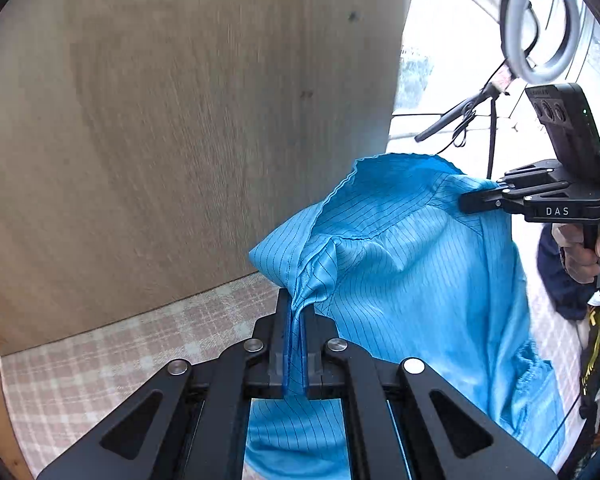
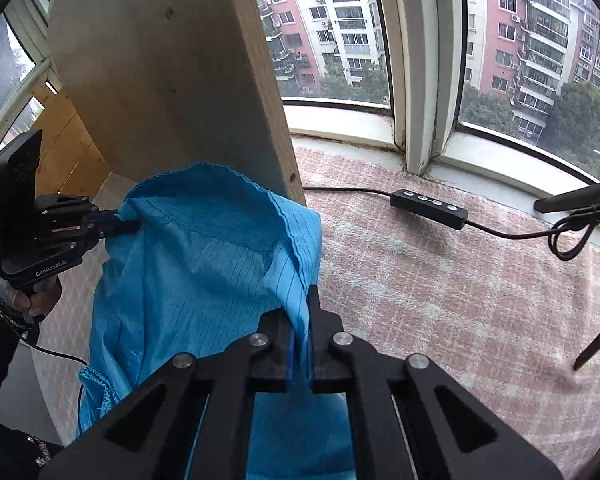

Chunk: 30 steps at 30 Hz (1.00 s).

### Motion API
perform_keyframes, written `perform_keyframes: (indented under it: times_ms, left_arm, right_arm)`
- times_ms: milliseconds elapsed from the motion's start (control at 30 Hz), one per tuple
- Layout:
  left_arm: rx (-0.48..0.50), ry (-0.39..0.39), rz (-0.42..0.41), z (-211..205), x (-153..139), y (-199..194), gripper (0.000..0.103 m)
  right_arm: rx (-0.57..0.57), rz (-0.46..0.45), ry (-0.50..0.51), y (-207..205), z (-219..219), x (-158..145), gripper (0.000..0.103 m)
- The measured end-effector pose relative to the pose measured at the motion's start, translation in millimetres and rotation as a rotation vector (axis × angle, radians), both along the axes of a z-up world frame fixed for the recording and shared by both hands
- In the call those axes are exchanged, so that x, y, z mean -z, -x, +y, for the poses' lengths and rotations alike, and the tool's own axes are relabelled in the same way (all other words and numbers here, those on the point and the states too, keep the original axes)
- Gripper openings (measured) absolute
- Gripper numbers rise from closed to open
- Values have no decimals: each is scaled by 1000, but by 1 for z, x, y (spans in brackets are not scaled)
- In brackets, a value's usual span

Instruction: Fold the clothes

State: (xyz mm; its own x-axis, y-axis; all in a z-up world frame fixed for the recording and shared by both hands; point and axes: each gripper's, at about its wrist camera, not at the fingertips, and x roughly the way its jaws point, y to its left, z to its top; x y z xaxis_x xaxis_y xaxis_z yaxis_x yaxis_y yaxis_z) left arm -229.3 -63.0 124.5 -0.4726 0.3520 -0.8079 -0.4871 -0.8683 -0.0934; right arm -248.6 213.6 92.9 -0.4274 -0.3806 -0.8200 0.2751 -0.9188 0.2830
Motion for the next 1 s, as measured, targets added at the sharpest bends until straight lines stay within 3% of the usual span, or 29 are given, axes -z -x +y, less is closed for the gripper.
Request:
perform_keyframes:
  times_ms: [167, 333, 467, 633, 733, 833, 900, 1000]
  left_arm:
    - [39, -37, 118, -15, -63, -98, 3]
    - [79, -58, 153, -27, -87, -202, 3]
    - [98, -61, 97, -36, -76, -271, 3]
    - [104, -51, -72, -39, -11, -331, 3]
    - [123, 14, -111, -33, 29, -350, 4]
    - [161, 102, -136, -27, 53, -367, 11]
    - [195, 139, -132, -30, 50, -385, 11]
    - [231, 129, -144, -44, 26, -414, 17]
  right_arm:
    - [-8, 164, 9, -93, -8, -82, 3]
    - [-37, 252, -52, -218, -34, -117, 3]
    - [-18, 191, -7, -299, -47, -97, 3]
    - [32, 31, 9, -368, -58, -28, 3]
    - [37, -53, -22, -386, -68, 16, 3]
    - [-4, -84, -177, -394, -84, 50, 5]
    - [-22, -77, -246, -401, -90, 51, 8]
    - [-96, -44, -157, -426, -92, 17, 21]
